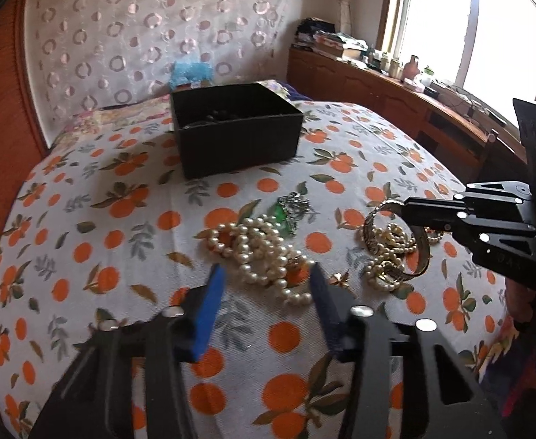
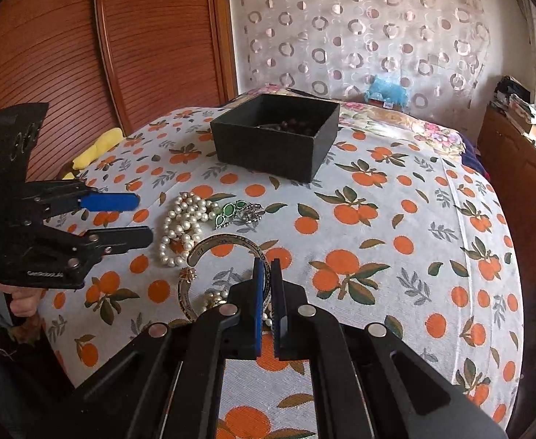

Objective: Organize jewelry
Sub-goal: 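Lift the gold bangle with the right tool while the left tool grasps the pearl necklace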

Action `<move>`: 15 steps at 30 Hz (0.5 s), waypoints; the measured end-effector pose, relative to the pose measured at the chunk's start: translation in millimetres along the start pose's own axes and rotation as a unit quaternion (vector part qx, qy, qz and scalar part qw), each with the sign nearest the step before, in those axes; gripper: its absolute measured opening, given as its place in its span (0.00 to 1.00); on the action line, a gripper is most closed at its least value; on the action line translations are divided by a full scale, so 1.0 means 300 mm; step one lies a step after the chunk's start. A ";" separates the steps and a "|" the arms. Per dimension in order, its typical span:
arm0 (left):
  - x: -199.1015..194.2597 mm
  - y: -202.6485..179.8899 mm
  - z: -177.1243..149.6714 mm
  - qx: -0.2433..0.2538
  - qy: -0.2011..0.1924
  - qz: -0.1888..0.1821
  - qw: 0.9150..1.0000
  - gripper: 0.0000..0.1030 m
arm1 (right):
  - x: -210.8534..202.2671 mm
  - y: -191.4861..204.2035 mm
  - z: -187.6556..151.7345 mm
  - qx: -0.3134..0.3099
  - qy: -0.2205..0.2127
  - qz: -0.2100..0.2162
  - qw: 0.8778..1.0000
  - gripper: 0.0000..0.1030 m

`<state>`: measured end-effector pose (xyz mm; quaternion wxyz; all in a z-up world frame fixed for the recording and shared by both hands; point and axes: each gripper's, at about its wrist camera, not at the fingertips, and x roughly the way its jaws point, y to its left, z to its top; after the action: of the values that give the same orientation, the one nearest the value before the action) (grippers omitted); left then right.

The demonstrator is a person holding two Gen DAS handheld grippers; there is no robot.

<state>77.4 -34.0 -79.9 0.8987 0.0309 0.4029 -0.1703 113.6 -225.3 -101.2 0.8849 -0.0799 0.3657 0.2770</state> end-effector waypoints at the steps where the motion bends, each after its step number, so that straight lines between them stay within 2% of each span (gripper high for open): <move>1: 0.007 -0.003 0.000 0.000 0.004 -0.001 1.000 0.27 | 0.001 -0.001 -0.003 0.001 0.001 0.000 1.000 0.04; 2: 0.017 -0.009 0.000 0.000 0.009 -0.004 1.000 0.24 | 0.003 -0.003 -0.006 0.002 0.001 0.000 1.000 0.04; 6: 0.042 -0.016 -0.008 -0.001 0.021 -0.002 1.000 0.19 | 0.006 -0.006 -0.018 0.004 0.003 0.001 1.000 0.04; 12: 0.060 -0.028 0.001 0.002 0.026 0.009 1.000 0.19 | 0.010 -0.009 -0.021 0.006 0.002 -0.001 1.000 0.04; 15: 0.075 -0.047 0.009 0.019 0.027 0.030 0.999 0.19 | 0.010 -0.009 -0.020 0.005 0.002 -0.001 1.000 0.04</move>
<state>88.5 -54.2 -93.4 0.8916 0.0647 0.4225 -0.1495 113.1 -228.2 -107.8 0.8849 -0.0761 0.3690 0.2739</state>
